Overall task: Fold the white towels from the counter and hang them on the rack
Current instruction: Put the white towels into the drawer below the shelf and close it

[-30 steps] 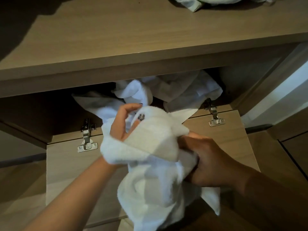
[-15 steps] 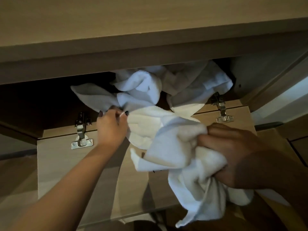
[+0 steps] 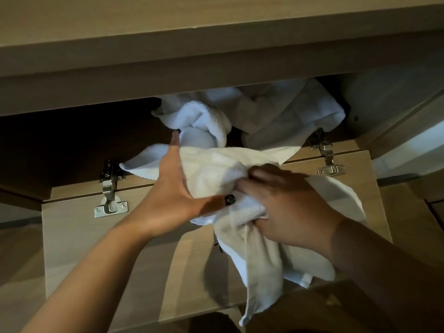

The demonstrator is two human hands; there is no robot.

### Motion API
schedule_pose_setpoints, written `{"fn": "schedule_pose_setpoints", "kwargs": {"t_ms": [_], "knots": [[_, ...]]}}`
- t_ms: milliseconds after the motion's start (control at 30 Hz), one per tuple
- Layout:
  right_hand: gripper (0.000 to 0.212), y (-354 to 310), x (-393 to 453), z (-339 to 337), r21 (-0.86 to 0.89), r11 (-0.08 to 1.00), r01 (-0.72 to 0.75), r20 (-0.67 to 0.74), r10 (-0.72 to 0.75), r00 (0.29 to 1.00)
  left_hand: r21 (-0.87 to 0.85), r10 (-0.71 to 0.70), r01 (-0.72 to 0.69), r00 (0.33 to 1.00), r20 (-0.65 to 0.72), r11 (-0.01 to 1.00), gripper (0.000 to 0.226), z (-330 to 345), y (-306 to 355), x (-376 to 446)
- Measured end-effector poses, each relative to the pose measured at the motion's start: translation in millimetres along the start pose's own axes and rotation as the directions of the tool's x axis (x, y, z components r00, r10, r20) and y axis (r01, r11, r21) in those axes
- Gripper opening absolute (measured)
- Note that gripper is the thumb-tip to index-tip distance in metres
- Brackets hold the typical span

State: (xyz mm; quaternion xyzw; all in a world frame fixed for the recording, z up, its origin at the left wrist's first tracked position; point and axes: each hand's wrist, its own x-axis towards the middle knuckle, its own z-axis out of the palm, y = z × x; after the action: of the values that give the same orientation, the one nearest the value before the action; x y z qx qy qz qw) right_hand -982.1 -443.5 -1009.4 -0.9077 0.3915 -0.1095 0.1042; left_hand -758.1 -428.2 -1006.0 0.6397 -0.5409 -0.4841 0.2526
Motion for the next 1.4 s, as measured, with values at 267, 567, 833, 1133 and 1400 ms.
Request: {"fn": "schedule_pose_setpoints", "kwargs": {"t_ms": [267,567,833,1133,1400], "knots": [[0.059,-3,-23,13,0.188,0.970,-0.153,-0.080,0.171,0.982,0.068,-0.077,0.103,0.947,-0.312,0.992,0.075,14,-6,15],[0.057,-36,-44,-45,0.315,0.827,-0.467,0.086,0.465,0.881,-0.121,-0.292,0.266,0.863,-0.413,0.956,0.058,10,62,-40],[0.048,-97,-66,-198,0.389,0.579,-0.716,0.213,0.700,0.682,-0.247,-0.421,0.348,0.822,-0.382,0.904,0.062,-33,190,-121],[0.064,-140,-72,-377,0.421,0.554,-0.719,0.145,0.741,0.656,-0.373,-0.480,0.355,0.813,-0.330,0.857,0.062,-75,347,-215],[0.054,-183,-52,-519,0.441,0.506,-0.741,0.120,0.785,0.608,-0.438,-0.418,0.244,0.833,-0.362,0.865,0.059,-150,455,-276]]}}
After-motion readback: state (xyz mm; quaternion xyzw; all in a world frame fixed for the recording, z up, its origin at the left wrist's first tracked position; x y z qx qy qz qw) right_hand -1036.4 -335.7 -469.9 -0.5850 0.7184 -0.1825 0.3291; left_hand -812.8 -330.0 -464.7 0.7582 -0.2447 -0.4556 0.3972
